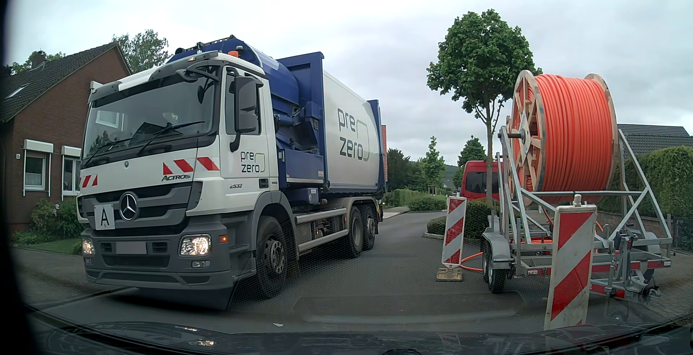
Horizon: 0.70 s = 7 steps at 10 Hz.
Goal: Follow the waypoints while adhering to traffic rules and regulations
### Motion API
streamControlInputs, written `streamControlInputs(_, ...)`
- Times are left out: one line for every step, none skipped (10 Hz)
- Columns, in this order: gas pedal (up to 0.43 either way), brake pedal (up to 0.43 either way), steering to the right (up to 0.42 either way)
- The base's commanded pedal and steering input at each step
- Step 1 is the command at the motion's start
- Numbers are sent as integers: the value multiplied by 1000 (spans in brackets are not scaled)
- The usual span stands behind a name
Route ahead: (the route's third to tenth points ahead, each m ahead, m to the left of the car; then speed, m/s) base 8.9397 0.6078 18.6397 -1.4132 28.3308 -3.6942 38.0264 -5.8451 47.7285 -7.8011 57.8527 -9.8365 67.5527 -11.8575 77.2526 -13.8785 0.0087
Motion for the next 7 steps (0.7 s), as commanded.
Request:
streamControlInputs(0, 165, -368)
streamControlInputs(0, 165, -368)
streamControlInputs(0, 122, -368)
streamControlInputs(0, 61, -368)
streamControlInputs(0, 49, -367)
streamControlInputs(0, 67, -366)
streamControlInputs(0, 79, -365)
